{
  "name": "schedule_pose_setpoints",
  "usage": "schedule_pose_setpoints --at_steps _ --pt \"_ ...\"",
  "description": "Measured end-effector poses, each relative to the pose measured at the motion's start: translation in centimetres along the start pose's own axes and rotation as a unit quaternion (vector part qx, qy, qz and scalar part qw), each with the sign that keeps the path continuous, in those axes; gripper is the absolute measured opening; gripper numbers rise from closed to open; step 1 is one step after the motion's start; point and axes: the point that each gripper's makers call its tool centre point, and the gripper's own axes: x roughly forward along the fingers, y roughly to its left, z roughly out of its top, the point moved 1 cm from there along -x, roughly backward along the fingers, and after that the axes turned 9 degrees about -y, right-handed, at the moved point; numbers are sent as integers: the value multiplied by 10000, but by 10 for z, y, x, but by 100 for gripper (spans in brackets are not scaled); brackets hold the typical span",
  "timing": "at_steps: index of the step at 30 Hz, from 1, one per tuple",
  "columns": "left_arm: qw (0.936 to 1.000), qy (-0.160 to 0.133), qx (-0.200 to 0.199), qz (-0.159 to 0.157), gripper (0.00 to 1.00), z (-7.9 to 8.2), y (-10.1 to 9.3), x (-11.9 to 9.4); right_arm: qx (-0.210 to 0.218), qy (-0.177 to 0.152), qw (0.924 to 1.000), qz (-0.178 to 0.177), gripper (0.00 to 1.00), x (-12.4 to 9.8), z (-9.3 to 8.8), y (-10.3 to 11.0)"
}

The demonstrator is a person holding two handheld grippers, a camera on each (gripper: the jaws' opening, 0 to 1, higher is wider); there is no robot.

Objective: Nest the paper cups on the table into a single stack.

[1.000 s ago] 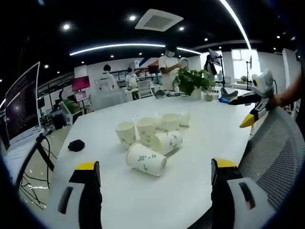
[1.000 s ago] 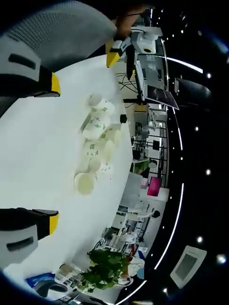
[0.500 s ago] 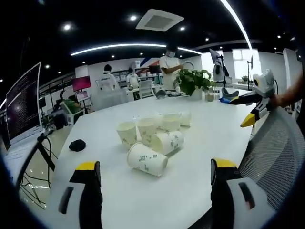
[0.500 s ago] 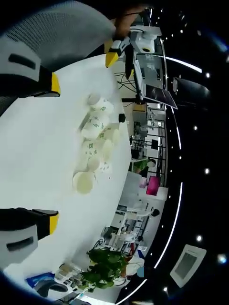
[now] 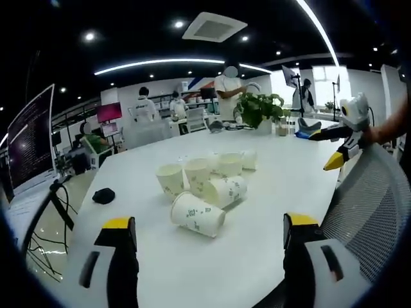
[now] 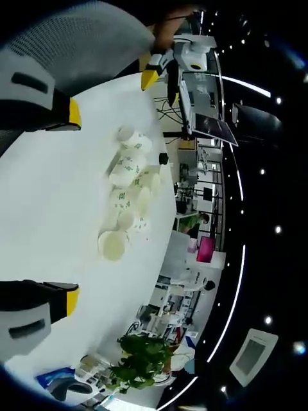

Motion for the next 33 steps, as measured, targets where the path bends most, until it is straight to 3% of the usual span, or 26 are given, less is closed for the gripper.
schedule_pose_setpoints --at_steps 33 --pt "9995 230 -65 -211 93 -7 -7 2 14 11 10000 27 99 0 1 2"
